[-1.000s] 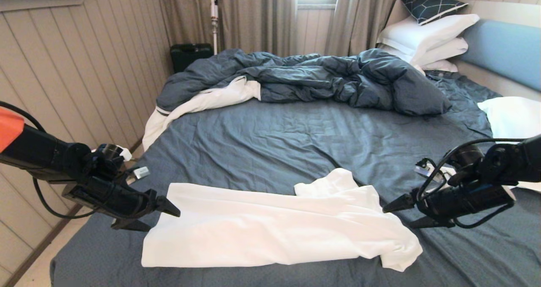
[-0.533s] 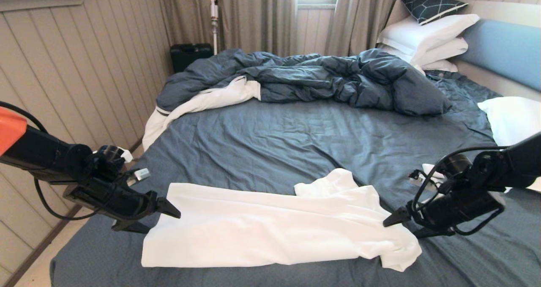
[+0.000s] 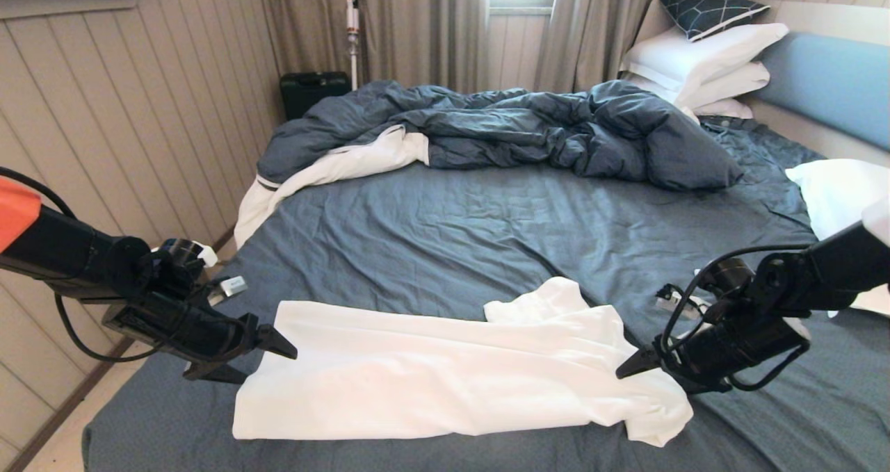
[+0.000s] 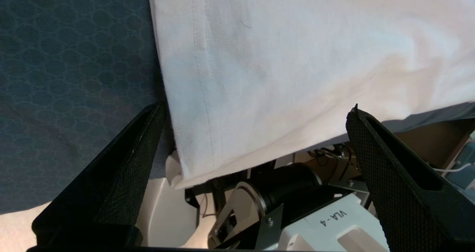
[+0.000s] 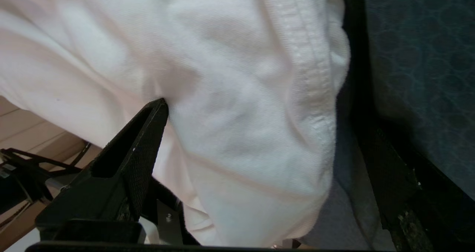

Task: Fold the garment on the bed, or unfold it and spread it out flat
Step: Fold the white T-shirt

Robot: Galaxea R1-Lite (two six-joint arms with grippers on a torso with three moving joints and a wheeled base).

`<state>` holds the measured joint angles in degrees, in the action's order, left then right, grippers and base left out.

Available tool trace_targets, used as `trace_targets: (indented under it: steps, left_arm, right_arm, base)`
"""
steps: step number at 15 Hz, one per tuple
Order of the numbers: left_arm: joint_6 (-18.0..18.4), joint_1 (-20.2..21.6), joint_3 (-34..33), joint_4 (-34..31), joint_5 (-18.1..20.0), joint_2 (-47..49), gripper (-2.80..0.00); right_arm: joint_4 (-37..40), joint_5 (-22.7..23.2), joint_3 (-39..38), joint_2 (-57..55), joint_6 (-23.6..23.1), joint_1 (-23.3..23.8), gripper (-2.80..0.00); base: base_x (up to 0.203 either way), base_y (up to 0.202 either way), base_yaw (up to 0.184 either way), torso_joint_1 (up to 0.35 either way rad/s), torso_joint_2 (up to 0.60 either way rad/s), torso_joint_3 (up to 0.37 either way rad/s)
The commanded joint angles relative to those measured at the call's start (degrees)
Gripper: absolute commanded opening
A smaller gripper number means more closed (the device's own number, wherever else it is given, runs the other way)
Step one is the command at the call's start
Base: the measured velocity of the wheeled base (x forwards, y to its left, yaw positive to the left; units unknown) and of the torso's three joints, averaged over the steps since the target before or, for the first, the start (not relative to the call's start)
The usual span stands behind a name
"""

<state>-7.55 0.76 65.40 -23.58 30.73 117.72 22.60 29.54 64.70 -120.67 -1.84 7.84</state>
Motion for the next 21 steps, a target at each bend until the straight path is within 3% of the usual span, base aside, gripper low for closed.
trace_targets:
  steps: [1, 21]
  left_arm:
    - [-0.10, 0.03, -0.01, -0.15, 0.21, -0.30, 0.00]
    - [-0.17, 0.03, -0.01, -0.24, 0.21, -0.39, 0.00]
  right_arm:
    - [0.16, 1.05, 0.08, -0.26, 0.00, -0.10, 0.00]
    - [0.16, 1.40, 0.17, -0.97, 0.08, -1.07, 0.00]
  base:
    - [0.000, 0.000, 0.000, 0.000, 0.00, 0.000]
    - [0.000, 0.000, 0.000, 0.000, 0.00, 0.000]
